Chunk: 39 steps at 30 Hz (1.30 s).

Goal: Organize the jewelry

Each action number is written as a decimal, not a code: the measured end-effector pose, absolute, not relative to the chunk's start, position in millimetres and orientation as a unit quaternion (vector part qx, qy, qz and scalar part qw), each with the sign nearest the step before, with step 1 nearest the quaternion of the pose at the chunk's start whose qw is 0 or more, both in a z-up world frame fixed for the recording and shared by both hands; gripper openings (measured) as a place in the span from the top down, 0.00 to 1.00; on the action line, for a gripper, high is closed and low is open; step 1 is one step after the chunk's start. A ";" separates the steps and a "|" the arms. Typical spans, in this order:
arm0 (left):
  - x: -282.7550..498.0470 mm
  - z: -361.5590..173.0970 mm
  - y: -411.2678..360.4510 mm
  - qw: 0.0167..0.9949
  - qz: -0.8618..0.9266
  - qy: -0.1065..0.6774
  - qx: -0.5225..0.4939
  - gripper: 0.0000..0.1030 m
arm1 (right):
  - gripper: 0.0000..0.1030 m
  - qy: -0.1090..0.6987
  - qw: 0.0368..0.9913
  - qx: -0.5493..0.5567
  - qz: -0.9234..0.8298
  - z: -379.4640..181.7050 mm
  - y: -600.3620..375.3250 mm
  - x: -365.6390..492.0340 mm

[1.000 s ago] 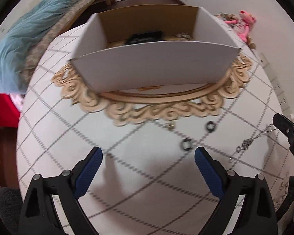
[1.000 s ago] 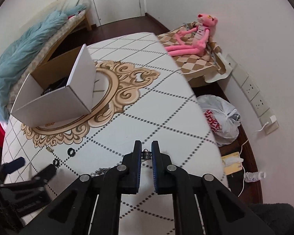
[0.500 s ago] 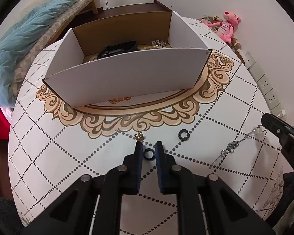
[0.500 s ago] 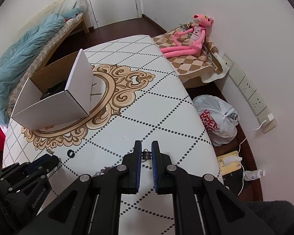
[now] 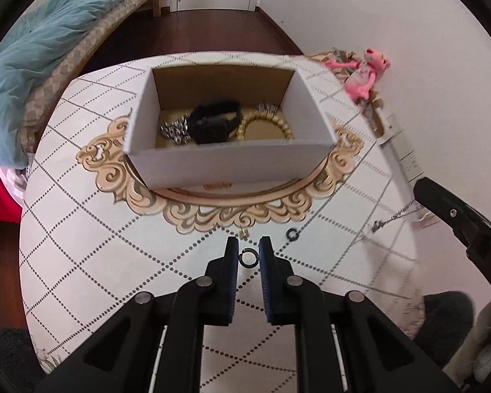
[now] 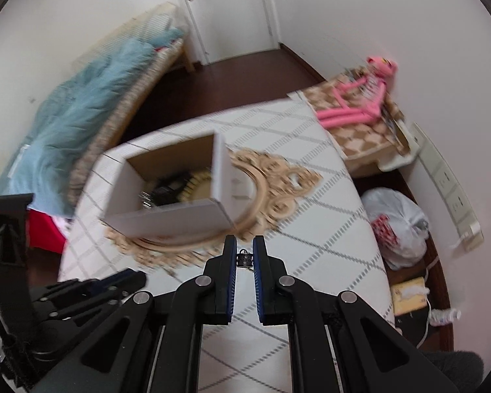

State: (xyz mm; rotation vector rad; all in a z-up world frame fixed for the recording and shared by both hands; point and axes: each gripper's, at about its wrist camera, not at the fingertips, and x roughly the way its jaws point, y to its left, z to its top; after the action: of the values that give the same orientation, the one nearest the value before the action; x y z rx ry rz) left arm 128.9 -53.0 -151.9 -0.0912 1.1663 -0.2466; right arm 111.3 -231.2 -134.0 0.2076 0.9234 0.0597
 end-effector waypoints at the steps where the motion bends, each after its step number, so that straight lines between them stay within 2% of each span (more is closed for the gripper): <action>1: 130.5 -143.2 -49.7 0.829 -0.119 0.545 -0.047 0.90 | 0.90 0.439 0.892 0.102 0.035 -126.4 -229.0 113.0; 6: 149.0 -99.1 -34.0 0.844 -0.127 0.517 -0.058 0.90 | 0.90 0.405 0.904 0.117 0.076 -75.2 -216.6 132.7; 12: 199.8 -83.1 -12.1 0.848 -0.123 0.512 -0.065 0.90 | 0.90 0.385 0.913 0.080 0.109 -42.2 -190.8 180.1; 15: 227.1 -88.8 -8.3 0.845 -0.117 0.520 -0.051 0.90 | 0.90 0.400 0.906 0.067 0.119 -47.5 -179.6 210.9; 23: 270.5 -127.6 2.0 0.811 -0.113 0.571 -0.056 0.90 | 0.90 0.484 0.865 0.043 0.126 -102.8 -162.6 286.4; 34: 291.0 -136.8 15.9 0.802 -0.076 0.588 -0.068 0.88 | 0.89 0.565 0.813 0.039 0.133 -149.2 -158.7 306.2; 35: 291.7 -134.1 17.1 0.806 -0.071 0.584 -0.065 0.85 | 0.87 0.572 0.810 0.033 0.130 -152.2 -158.3 306.9; 37: 292.4 -127.3 18.7 0.814 -0.056 0.576 -0.055 0.67 | 0.70 0.579 0.805 0.025 0.124 -156.0 -159.7 306.5; 38: 292.4 -125.2 18.7 0.816 -0.052 0.573 -0.051 0.46 | 0.55 0.581 0.804 0.026 0.123 -156.0 -160.4 305.7; 39: 291.3 -121.4 19.5 0.821 -0.044 0.567 -0.044 0.31 | 0.47 0.583 0.803 0.025 0.122 -156.8 -161.7 304.2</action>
State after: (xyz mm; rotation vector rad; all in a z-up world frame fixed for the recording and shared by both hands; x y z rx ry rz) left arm 291.3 19.5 -121.4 -0.0944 1.2064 -0.0944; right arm 304.2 -161.7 -156.8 0.0544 1.2487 0.2617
